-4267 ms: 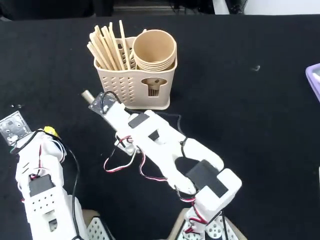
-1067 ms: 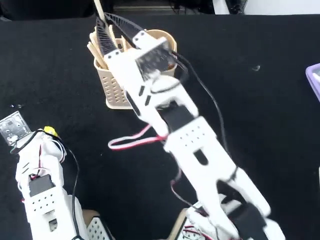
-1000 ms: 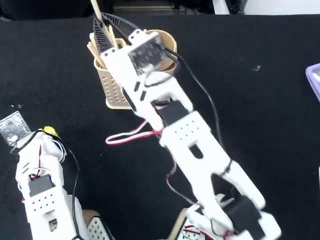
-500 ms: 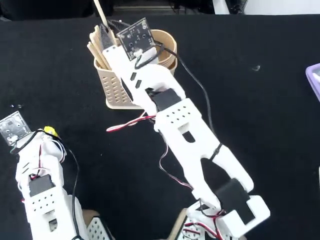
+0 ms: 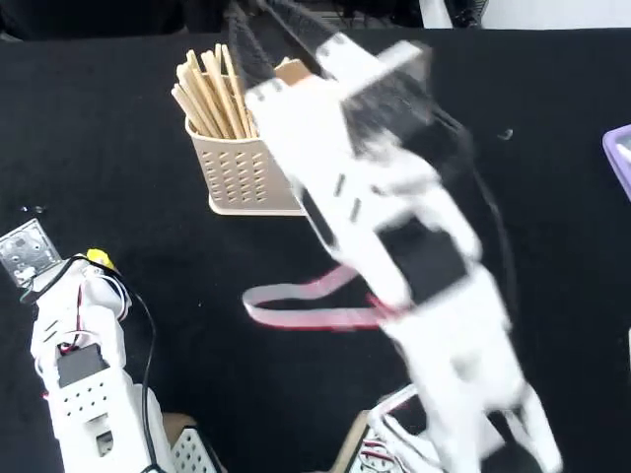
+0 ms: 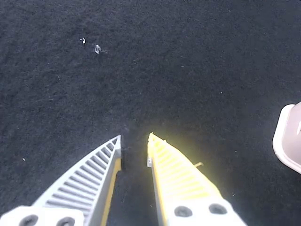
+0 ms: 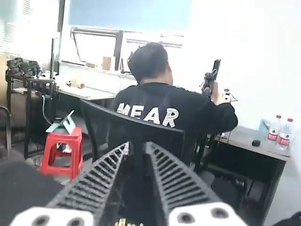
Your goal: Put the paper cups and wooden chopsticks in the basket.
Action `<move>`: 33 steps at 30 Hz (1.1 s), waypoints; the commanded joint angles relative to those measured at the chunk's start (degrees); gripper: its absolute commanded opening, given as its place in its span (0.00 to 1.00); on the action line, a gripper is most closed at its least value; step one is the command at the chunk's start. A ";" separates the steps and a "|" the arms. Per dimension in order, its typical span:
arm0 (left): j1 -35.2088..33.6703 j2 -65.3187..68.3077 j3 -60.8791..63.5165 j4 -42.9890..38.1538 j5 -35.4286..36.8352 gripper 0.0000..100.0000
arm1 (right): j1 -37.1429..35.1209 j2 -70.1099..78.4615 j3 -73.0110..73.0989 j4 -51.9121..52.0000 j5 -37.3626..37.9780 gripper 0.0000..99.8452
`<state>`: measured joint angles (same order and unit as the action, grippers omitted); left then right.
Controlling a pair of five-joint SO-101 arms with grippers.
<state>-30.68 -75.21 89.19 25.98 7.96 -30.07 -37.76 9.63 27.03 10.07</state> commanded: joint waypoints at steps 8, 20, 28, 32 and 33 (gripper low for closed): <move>2.68 -3.60 -5.76 10.11 0.18 0.03 | 20.04 -22.29 15.87 26.11 -0.35 0.01; 20.18 -29.45 -11.91 35.69 -15.03 0.03 | 27.34 -60.18 54.02 39.82 -0.62 0.01; 20.79 -29.27 -13.14 46.15 -16.00 0.03 | 27.43 -68.35 67.65 42.73 -4.13 0.01; 20.18 -29.27 -8.13 46.59 -16.00 0.03 | 27.25 -69.85 75.30 42.81 -6.07 0.01; 20.26 -29.27 -6.46 47.03 -16.00 0.03 | 27.34 -70.55 77.76 42.81 -6.15 0.01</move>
<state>-10.64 -104.66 80.66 72.22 -7.16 -3.60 -103.16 83.30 69.67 4.79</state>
